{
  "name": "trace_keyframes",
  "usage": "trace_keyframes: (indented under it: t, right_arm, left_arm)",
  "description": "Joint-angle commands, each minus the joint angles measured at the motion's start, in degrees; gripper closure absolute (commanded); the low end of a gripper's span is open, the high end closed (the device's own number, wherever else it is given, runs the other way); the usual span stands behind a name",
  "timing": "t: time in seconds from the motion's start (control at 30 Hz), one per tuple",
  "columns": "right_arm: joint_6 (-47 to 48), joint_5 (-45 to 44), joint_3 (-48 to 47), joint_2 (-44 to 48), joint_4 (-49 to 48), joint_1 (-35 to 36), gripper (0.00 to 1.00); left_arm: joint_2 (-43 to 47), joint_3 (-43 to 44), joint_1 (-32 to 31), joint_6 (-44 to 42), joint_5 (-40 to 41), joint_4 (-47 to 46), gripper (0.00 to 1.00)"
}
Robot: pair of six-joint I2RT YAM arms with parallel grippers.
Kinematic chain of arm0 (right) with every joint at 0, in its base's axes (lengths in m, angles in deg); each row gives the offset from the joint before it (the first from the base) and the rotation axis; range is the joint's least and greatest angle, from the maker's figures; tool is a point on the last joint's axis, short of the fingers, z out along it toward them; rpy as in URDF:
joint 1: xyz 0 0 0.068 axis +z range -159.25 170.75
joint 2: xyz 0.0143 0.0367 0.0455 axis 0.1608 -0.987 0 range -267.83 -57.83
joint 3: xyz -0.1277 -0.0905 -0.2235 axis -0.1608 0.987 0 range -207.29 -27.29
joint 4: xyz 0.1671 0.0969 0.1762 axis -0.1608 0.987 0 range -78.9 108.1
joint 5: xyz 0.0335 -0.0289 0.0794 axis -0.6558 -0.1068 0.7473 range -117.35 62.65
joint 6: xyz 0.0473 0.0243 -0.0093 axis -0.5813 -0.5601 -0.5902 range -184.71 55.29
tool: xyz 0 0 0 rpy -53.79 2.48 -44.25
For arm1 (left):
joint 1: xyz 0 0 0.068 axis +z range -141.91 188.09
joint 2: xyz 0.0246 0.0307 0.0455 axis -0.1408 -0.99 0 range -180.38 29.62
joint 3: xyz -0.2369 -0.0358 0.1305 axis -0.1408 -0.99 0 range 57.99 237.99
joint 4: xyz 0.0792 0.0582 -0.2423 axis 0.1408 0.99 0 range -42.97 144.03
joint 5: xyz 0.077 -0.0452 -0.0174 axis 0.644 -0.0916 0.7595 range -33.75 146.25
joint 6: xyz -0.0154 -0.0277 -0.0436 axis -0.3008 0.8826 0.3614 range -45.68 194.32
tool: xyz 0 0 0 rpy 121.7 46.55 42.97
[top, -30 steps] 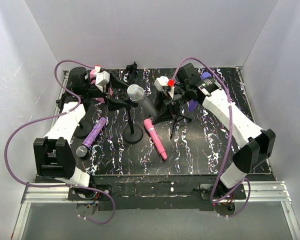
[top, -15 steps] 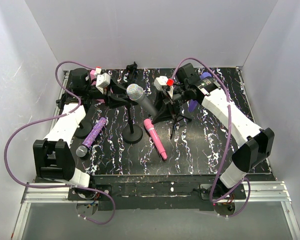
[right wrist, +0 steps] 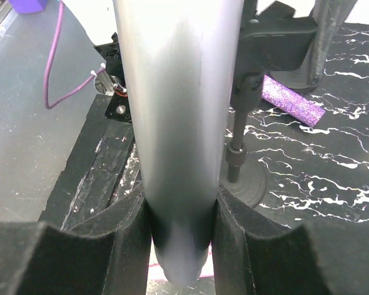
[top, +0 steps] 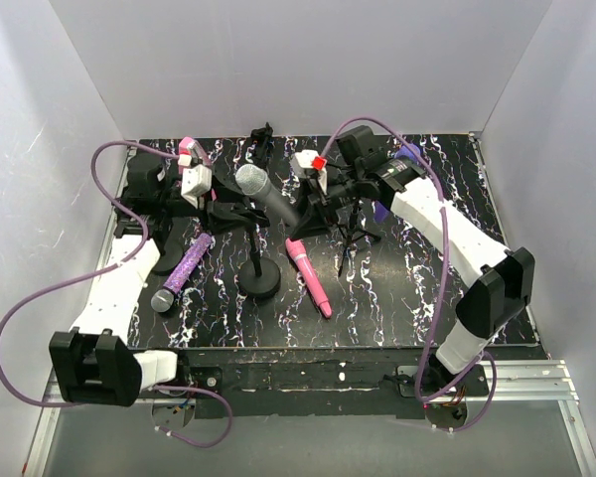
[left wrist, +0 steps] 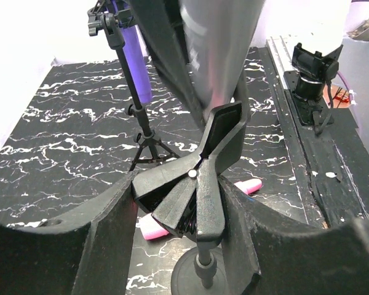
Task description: Attach the microphones to the stand
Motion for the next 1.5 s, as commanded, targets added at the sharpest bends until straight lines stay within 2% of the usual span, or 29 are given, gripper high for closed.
trace_keyframes:
  t: [0.0,0.1,0.23,0.4,0.53,0.6,0.7,0.77,0.83,0.9,0.97,1.1,1.2,1.33,1.4,1.47]
  right_arm:
    - [-4.21,-1.47,-0.82,-1.98,-6.09,2.27,0.99]
    - [-5.8,-0.77,-0.82,-1.81,-7.5,2.18,0.99]
    - [-4.48,-0.33,-1.44,-0.49,-5.57,2.18,0.99]
    - [-4.3,-0.85,-1.88,1.53,-4.34,2.18,0.99]
    - [-4.3,-1.3,-0.56,2.14,-4.43,1.57,0.99]
    - [-4.65,-0.94,0.05,2.41,-4.86,1.04,0.99]
    - [-5.62,-0.15,0.58,2.67,-5.48,0.6,0.99]
    - [-5.53,0.02,0.84,2.67,-5.4,0.51,0.99]
    - [-5.53,0.2,1.11,2.76,-5.57,0.34,0.99]
    - [-5.53,0.46,1.28,2.85,-5.74,0.34,0.99]
    - [-5.62,0.55,1.46,2.94,-5.83,0.16,0.99]
    - [-4.48,0.46,1.99,2.85,-5.57,-0.54,0.99]
    - [-3.16,0.29,2.51,2.68,-5.57,-1.16,0.99]
    - [-2.02,0.64,2.78,1.89,-6.01,-1.86,0.99]
    - [-1.84,0.99,2.69,1.45,-6.1,-1.95,0.99]
    - [-1.93,1.25,2.43,1.09,-6.27,-1.95,0.99]
  left_arm:
    - [6.01,-2.27,-1.0,3.73,7.51,-0.31,1.0]
    - [9.61,-5.78,-2.58,5.84,17.17,-1.27,1.0]
    - [14.19,-12.46,-4.78,11.46,30.8,-11.54,1.0]
    - [14.99,-15.37,-6.01,17.0,39.78,-19.2,1.0]
    - [16.13,-16.34,-10.04,15.09,47.25,-19.56,1.0]
    - [17.62,-17.65,-11.11,14.11,48.41,-19.56,1.0]
    - [18.68,-18.8,-11.28,13.5,46.49,-17.99,0.97]
    - [18.68,-18.8,-11.2,12.89,44.03,-16.41,0.84]
    - [18.51,-18.63,-11.2,12.18,42.18,-14.47,0.66]
    - [18.5,-18.1,-11.28,11.92,41.3,-12.98,0.31]
    - [18.5,-17.4,-11.2,11.48,40.85,-11.57,0.04]
    - [17.37,-14.94,-10.15,10.77,38.93,-8.58,0.02]
    - [15.87,-13.71,-4.37,14.7,31.22,-11.28,0.02]
    - [12.71,-14.93,6.62,28.5,17.59,-27.51,0.02]
    - [10.08,-13.89,6.91,29.4,12.32,-30.53,0.02]
    - [6.57,-13.7,7.0,36.57,8.18,-40.17,0.02]
